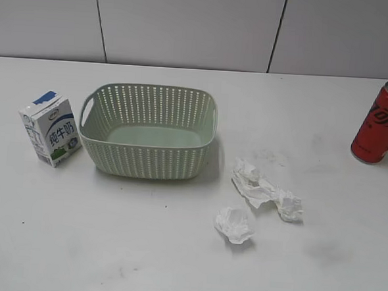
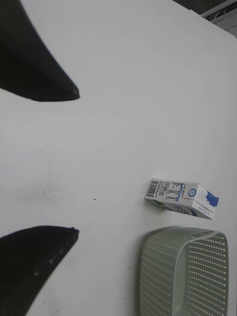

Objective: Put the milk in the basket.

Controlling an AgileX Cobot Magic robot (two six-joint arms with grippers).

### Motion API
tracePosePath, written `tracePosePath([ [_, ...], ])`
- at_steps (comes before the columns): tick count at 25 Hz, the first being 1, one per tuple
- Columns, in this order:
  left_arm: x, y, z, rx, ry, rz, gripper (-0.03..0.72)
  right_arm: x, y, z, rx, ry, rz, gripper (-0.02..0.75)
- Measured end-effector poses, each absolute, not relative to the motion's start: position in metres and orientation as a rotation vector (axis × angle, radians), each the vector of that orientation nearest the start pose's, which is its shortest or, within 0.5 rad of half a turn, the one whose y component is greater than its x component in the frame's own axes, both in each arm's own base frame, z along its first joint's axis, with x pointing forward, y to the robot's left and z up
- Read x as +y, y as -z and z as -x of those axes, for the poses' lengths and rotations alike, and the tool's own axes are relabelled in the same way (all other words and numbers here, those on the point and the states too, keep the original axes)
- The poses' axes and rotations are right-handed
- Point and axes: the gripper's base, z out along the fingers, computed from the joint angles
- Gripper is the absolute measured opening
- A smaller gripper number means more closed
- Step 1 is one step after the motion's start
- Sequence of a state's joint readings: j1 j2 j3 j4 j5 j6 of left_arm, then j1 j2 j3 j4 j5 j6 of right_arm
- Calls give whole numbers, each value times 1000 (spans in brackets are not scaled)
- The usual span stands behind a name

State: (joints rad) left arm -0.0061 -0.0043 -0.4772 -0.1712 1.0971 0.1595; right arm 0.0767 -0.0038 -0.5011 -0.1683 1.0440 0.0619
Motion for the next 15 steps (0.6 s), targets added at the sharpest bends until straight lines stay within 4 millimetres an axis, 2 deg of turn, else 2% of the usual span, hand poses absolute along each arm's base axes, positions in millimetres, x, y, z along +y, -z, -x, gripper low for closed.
tracePosePath([
  [15,-13,-271,5,2062,107,-177,569,-14,-280,5,2013,113,8,584],
])
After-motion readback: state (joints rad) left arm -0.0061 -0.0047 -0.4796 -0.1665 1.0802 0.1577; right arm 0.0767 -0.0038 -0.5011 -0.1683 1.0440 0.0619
